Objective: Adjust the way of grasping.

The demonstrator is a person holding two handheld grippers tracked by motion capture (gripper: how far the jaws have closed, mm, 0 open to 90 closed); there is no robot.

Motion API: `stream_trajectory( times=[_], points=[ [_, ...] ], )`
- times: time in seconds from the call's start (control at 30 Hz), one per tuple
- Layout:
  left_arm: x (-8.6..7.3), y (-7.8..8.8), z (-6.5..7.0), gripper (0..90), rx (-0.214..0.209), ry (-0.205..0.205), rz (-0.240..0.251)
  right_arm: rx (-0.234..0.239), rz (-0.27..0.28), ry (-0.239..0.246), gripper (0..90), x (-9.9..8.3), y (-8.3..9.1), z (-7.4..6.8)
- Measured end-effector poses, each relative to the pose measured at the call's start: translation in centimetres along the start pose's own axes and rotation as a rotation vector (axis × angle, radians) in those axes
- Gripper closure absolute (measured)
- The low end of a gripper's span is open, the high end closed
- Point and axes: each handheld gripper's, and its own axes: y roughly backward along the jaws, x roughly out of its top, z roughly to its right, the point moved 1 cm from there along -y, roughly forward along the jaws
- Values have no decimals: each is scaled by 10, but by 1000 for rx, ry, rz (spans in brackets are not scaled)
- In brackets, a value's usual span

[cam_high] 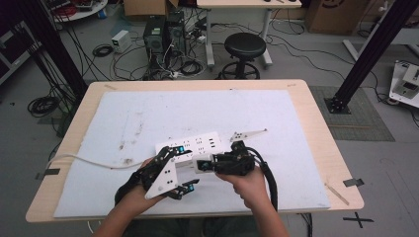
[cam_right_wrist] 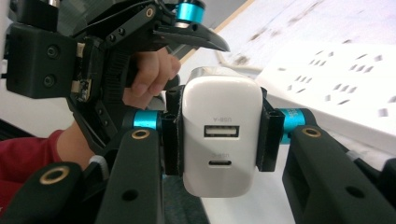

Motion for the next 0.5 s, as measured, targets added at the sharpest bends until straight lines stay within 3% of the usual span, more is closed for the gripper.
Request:
stream_trajectory(
  times=[0.07,0.1,0.2,0.3,0.4,0.5],
  points=[
    [-1,1,-2,208,3,6,2,0,0,0,633,0,0,0],
    [-3,5,-7,208,3,42,-2,-13,7,18,633,3,9,3],
    [-6,12,-17,208,18,85,0,-43,12,34,633,5,14,4],
    [-8,17,-24,206,35,102,0,-62,9,42,633,6,19,5],
    [-10,30,-39,206,46,147,-24,-92,19,73,633,11,33,8],
    [-12,36,-48,206,50,157,-50,-111,22,78,633,12,40,8]
  ],
)
